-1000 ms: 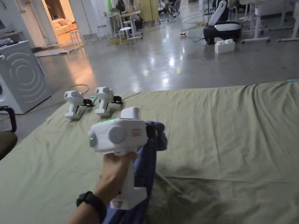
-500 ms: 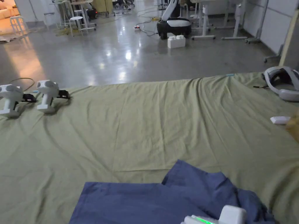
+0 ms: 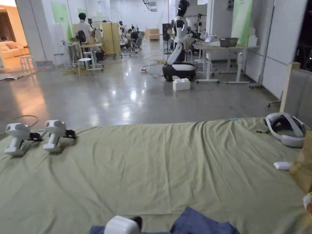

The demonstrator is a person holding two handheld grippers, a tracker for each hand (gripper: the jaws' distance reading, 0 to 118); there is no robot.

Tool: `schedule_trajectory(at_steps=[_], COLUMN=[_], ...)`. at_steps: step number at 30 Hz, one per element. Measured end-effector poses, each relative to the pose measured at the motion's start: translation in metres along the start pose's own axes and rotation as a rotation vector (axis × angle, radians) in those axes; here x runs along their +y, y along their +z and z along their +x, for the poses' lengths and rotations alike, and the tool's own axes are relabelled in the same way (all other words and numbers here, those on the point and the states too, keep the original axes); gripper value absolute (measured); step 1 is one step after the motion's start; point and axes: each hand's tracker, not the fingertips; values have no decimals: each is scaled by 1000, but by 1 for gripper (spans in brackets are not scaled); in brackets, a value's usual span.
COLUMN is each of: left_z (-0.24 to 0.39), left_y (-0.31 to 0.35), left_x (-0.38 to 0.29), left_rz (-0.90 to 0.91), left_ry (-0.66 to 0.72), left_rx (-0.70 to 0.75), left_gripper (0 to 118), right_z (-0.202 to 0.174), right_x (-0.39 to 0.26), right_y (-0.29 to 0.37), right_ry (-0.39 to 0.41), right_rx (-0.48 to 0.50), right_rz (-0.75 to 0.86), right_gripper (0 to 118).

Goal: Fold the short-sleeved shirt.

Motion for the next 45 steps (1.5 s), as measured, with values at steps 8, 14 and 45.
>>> schedule_trajectory(at_steps=[8, 14, 45], left_z=[-3, -13, -114], left_y=[150, 179, 31], left_x=[18, 3, -22], left_rz=[239, 221, -247], left_ry=[-176, -112, 138], left_rx=[538, 716, 349], left_gripper=[23, 1, 97], right_z=[-43, -51, -34], right_x=[39, 45, 13], right_y=[21, 34, -1], right_ry=[79, 136, 102], right_rx=[51, 1, -52], right_rz=[130, 151, 15], right_gripper=[2, 2, 2])
